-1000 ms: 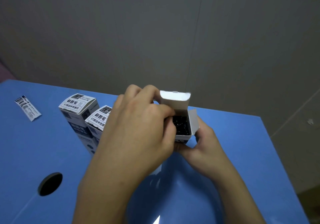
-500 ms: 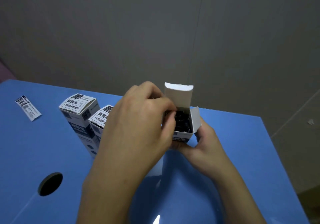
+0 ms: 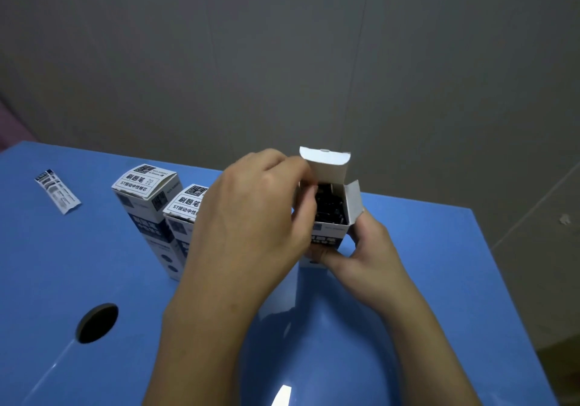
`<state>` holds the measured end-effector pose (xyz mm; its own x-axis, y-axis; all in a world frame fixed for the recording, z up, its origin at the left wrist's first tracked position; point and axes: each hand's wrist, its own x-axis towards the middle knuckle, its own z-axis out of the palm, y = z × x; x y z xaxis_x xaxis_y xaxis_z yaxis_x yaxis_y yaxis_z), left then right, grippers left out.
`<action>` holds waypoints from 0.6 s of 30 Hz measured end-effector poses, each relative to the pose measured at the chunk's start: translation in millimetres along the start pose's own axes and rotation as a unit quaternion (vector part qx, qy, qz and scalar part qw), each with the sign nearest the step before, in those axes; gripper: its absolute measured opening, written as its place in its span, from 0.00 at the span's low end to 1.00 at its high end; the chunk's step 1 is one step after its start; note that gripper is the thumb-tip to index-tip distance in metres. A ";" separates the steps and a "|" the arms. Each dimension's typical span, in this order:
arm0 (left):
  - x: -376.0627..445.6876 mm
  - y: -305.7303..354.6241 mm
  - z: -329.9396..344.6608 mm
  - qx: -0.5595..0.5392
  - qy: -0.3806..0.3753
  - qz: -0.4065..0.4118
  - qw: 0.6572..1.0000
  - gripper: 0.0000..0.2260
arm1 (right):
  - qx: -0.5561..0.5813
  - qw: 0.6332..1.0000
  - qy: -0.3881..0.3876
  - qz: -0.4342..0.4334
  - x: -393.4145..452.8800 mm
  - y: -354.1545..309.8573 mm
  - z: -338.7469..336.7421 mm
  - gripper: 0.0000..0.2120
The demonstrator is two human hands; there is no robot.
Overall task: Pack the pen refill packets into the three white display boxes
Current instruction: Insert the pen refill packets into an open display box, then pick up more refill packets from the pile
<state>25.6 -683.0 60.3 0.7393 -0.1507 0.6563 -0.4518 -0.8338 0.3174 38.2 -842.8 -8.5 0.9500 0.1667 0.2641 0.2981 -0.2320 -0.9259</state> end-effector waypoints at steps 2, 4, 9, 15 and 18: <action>-0.4 -1.1 -0.1 -0.008 0.006 -0.010 1.000 0.04 | -0.010 1.000 0.005 0.011 0.9 2.2 0.8 0.22; -4.1 2.0 -2.2 -0.001 0.002 -0.031 1.000 0.05 | -0.035 0.999 0.009 0.024 -1.0 6.8 2.3 0.22; 6.4 6.5 -1.0 0.009 -0.023 -0.051 0.998 0.09 | -0.065 0.994 -0.013 0.084 6.3 19.9 0.5 0.20; 30.3 8.0 -14.4 0.045 -0.079 -0.081 0.993 0.10 | -0.093 0.978 -0.056 0.176 22.5 8.9 -6.8 0.24; 38.2 9.9 -26.3 0.066 -0.096 -0.076 0.990 0.11 | -0.131 0.966 -0.084 0.207 23.3 1.6 -9.5 0.22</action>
<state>36.2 -683.0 106.6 0.8806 -0.1061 0.4617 -0.2688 -0.9144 0.3026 61.7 -848.3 -1.3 0.9709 0.1556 -0.1819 -0.0700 -0.5423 -0.8373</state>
